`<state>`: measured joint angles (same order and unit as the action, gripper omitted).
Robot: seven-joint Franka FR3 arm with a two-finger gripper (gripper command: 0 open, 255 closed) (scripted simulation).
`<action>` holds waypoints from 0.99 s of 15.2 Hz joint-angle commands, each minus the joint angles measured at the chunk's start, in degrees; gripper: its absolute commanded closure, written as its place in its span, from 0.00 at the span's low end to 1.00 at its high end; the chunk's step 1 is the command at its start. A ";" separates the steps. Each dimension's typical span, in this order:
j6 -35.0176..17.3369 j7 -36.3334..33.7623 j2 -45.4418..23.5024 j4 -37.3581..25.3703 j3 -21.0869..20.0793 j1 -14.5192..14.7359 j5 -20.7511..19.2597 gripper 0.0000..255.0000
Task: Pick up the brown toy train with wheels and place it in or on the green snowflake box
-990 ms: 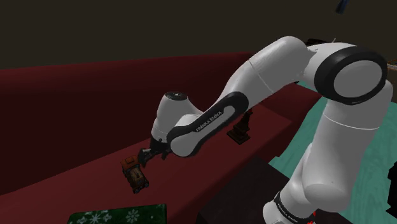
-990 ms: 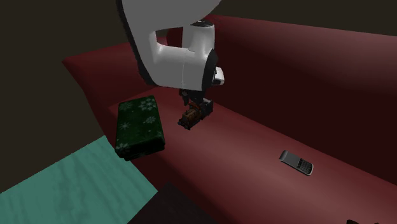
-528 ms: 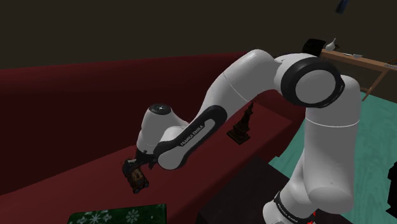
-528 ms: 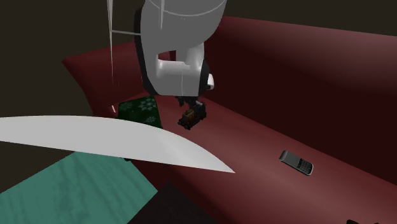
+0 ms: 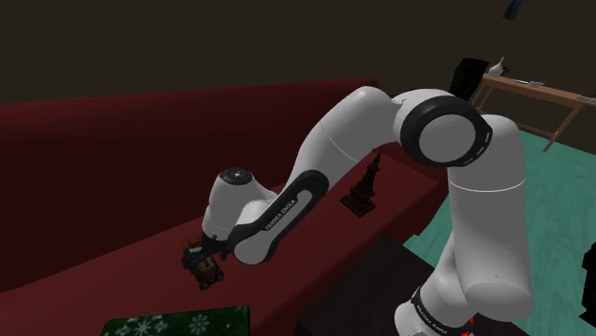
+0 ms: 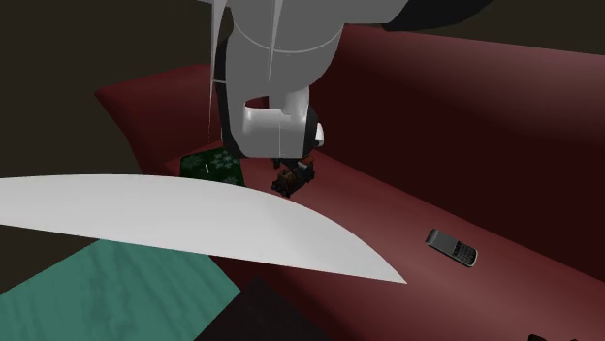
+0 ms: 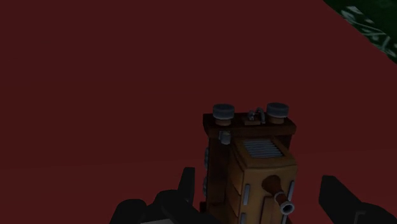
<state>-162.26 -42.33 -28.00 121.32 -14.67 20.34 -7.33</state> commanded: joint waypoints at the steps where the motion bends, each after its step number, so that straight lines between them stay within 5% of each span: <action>1: -0.11 -0.07 -0.20 -0.11 0.08 0.10 -0.07 0.00; 5: -0.10 -0.07 -0.19 -0.11 0.08 0.10 -0.07 0.00; 6: -0.10 -0.07 -0.19 -0.11 0.08 0.10 -0.07 1.00; 15: -0.11 -0.07 -0.20 -0.11 0.08 0.10 -0.07 1.00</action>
<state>-162.33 -42.41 -28.12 121.23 -14.61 20.44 -7.39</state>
